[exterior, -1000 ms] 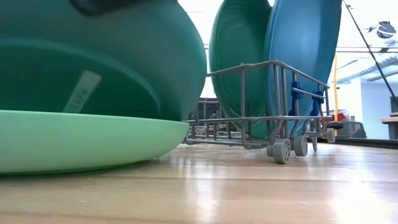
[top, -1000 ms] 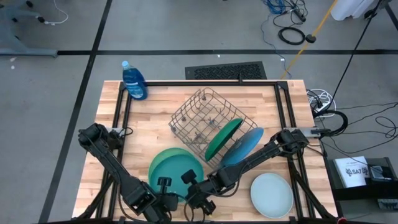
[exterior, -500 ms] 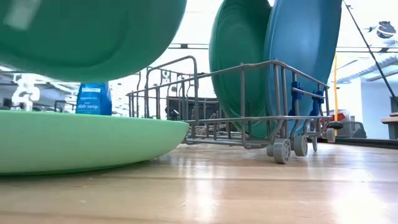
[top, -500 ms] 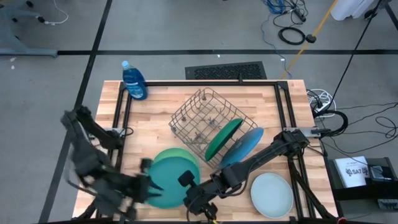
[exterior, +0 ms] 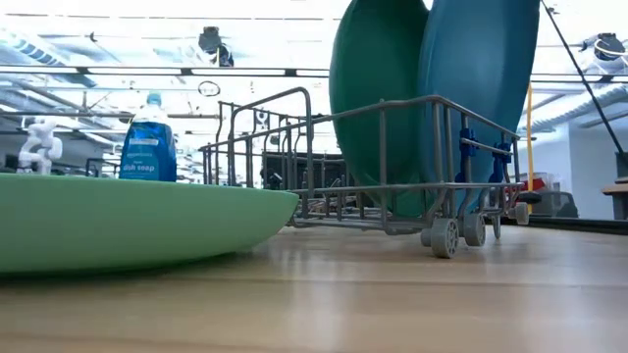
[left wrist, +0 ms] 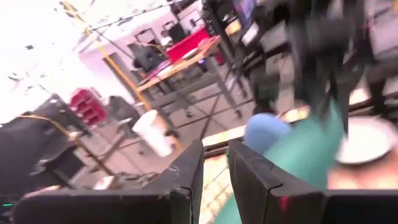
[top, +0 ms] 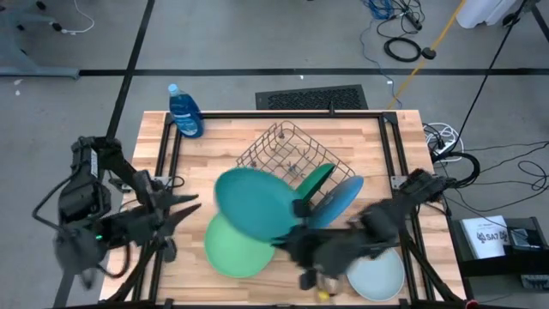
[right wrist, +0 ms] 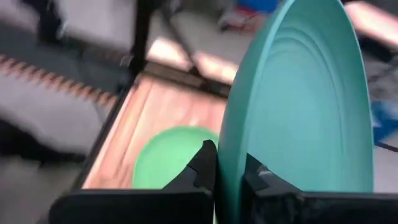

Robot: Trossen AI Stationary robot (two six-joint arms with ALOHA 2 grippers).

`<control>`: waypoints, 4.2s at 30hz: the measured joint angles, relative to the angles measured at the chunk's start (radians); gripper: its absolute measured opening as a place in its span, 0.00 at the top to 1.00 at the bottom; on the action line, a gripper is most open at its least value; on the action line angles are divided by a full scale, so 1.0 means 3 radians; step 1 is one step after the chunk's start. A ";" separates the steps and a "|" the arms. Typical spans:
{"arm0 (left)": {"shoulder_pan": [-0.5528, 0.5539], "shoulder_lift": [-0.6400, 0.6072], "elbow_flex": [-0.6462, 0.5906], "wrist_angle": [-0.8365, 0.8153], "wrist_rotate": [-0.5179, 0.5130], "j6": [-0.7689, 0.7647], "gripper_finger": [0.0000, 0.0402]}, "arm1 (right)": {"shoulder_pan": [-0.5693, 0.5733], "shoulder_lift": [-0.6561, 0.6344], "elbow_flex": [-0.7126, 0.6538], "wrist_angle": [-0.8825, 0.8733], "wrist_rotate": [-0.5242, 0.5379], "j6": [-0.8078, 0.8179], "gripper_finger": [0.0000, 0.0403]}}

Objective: Sort dishes
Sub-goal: Put the green plate into the dish rack

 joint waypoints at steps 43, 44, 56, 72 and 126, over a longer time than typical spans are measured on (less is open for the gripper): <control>0.3230 0.0559 -0.2185 -0.0501 0.3689 0.0868 0.70 | 0.0934 -0.0469 0.0000 -0.0517 0.1743 0.0543 0.97; 0.3251 0.0616 -0.2183 -0.0476 0.3672 0.0868 0.70 | 0.0934 -0.0469 0.0000 -0.0523 0.1743 0.0542 0.97; 0.3278 0.0938 -0.2151 -0.0611 0.3517 0.0014 0.80 | 0.0931 -0.0469 0.0000 -0.0534 0.1746 0.0529 0.97; 0.2955 0.0935 -0.2092 -0.0539 0.3501 -0.1194 0.88 | 0.0930 -0.0468 0.0000 -0.0568 0.1750 0.0539 0.97; 0.2393 0.0349 -0.0078 -0.0010 0.2558 0.0937 0.55 | 0.0900 -0.0958 -0.1300 -0.0692 0.3425 0.3137 0.98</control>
